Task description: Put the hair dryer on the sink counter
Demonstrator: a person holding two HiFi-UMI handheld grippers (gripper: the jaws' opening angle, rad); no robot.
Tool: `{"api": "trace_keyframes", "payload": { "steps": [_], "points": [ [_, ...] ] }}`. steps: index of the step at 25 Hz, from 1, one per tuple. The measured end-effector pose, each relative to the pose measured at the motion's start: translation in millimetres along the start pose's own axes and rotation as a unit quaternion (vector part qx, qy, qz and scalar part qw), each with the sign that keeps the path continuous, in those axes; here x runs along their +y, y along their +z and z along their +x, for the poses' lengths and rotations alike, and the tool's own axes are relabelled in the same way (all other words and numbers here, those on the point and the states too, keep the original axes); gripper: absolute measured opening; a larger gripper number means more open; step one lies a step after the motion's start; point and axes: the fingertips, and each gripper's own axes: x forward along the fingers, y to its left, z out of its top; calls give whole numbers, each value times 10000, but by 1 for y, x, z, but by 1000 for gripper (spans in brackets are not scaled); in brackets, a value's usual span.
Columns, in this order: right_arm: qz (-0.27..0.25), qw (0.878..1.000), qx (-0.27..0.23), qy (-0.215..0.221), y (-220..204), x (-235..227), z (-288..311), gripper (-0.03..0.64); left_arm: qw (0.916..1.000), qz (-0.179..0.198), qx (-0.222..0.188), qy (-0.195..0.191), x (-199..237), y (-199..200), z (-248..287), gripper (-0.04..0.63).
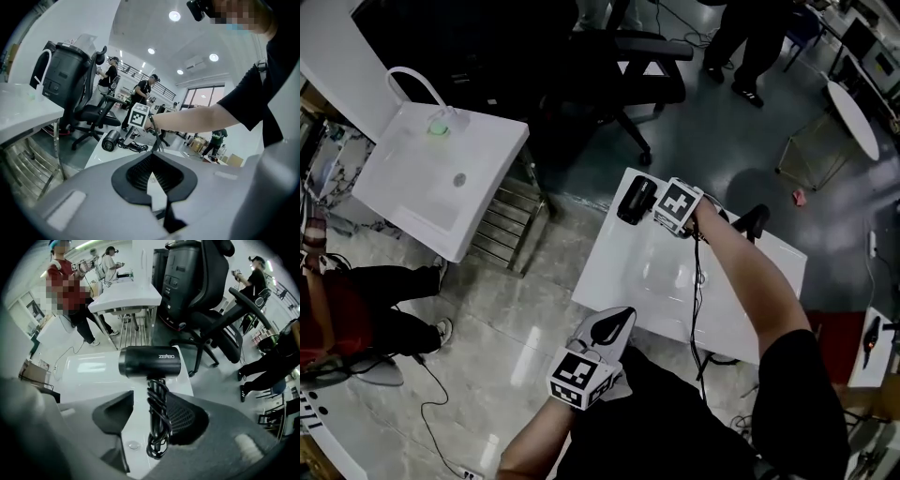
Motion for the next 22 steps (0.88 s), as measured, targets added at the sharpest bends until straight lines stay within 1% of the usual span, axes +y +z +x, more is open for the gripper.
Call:
{"api": "trace_keyframes", "payload": {
  "steps": [2, 3, 4, 5, 6, 8, 10, 12, 14, 19, 22],
  "points": [
    [29, 9992, -407, -32, 2, 15, -18, 208, 10000, 74, -41, -7, -6, 3, -8, 3],
    [90, 9979, -625, -157, 1, 20, -29, 159, 9999, 109, -48, -2, -8, 4, -13, 3],
    [184, 9957, -853, -322, -1, 23, -41, 89, 9999, 143, -47, 11, -10, 5, -18, 3],
    [294, 9925, -1098, -458, -4, 29, -54, 39, 9998, 176, -51, 27, -11, 7, -23, 3],
    [405, 9885, -1356, -531, -6, 38, -67, 2, 9997, 211, -71, 44, -12, 9, -28, 3],
    [650, 9783, -1907, -486, -10, 63, -91, 2, 9995, 286, -128, 61, -13, 15, -39, 3],
    [937, 9633, -2496, -298, -16, 94, -114, 2, 9992, 351, -180, 46, -17, 20, -51, 3],
    [1210, 9443, -3058, -105, -21, 127, -138, 2, 9989, 396, -233, 1, -26, 23, -63, 3],
    [1420, 9257, -3506, -6, -27, 159, -163, 2, 9986, 443, -268, -56, -38, 23, -76, 3],
    [1804, 8818, -4357, 30, -46, 224, -223, 2, 9974, 639, -215, -255, -72, 15, -102, 3],
    [2061, 8573, -4718, -41, -62, 256, -252, 2, 9962, 765, -154, -392, -89, 6, -119, 3]
  ]
}}
